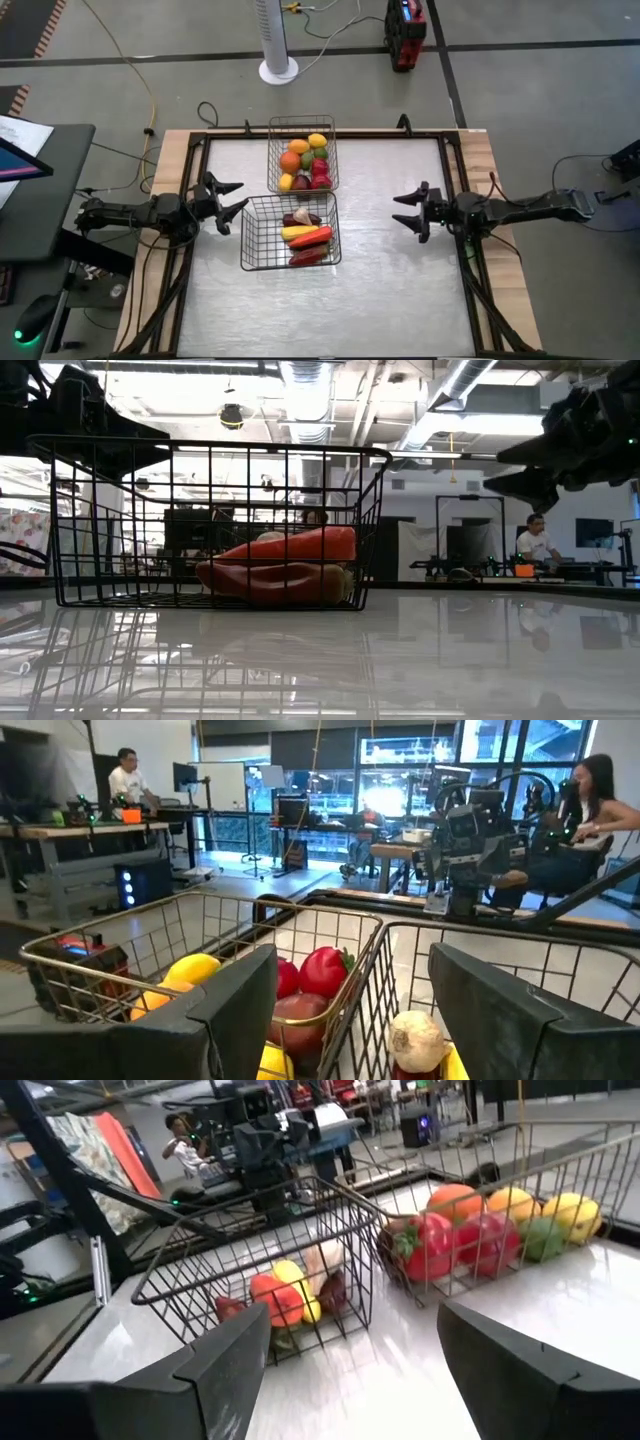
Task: Sort produce into baskets
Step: Return to Home Position
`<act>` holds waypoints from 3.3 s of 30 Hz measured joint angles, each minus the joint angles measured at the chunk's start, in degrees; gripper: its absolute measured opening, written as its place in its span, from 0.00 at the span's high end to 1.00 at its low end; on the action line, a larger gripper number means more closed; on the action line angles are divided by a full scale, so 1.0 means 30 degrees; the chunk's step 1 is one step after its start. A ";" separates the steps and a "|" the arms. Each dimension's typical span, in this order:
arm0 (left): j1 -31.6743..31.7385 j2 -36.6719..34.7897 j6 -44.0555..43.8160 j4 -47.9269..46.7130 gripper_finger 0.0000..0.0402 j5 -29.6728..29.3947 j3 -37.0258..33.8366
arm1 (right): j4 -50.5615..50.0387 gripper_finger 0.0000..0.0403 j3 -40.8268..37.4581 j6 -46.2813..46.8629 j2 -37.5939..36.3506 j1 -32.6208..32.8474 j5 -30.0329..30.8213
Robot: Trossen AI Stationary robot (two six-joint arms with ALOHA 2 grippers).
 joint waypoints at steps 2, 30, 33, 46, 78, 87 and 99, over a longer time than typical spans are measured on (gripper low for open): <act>0.0000 0.0000 0.0065 0.0000 0.38 0.0000 0.0000 | -0.0457 0.22 0.0009 0.0103 -0.0111 -0.0001 0.0027; 0.0000 0.0000 0.0059 -0.0005 0.38 0.0007 -0.0015 | -0.2760 0.22 0.0058 0.0161 -0.0117 -0.0015 0.0107; 0.0000 0.0000 0.0059 0.0000 0.38 0.0007 -0.0015 | -0.2767 0.22 0.0058 0.0161 -0.0117 -0.0015 0.0107; 0.0000 0.0000 0.0059 0.0000 0.38 0.0007 -0.0015 | -0.2782 0.22 0.0058 0.0146 -0.0117 -0.0015 0.0122; 0.0000 0.0000 0.0059 0.0000 0.38 0.0007 -0.0015 | -0.2782 0.22 0.0058 0.0139 -0.0117 -0.0015 0.0129; 0.0000 0.0000 0.0059 -0.0006 0.38 0.0007 -0.0015 | -0.2788 0.22 0.0058 0.0139 -0.0116 -0.0015 0.0129; 0.0000 0.0005 0.0059 -0.0002 0.38 0.0007 -0.0015 | -0.2788 0.22 0.0058 0.0139 -0.0117 -0.0015 0.0129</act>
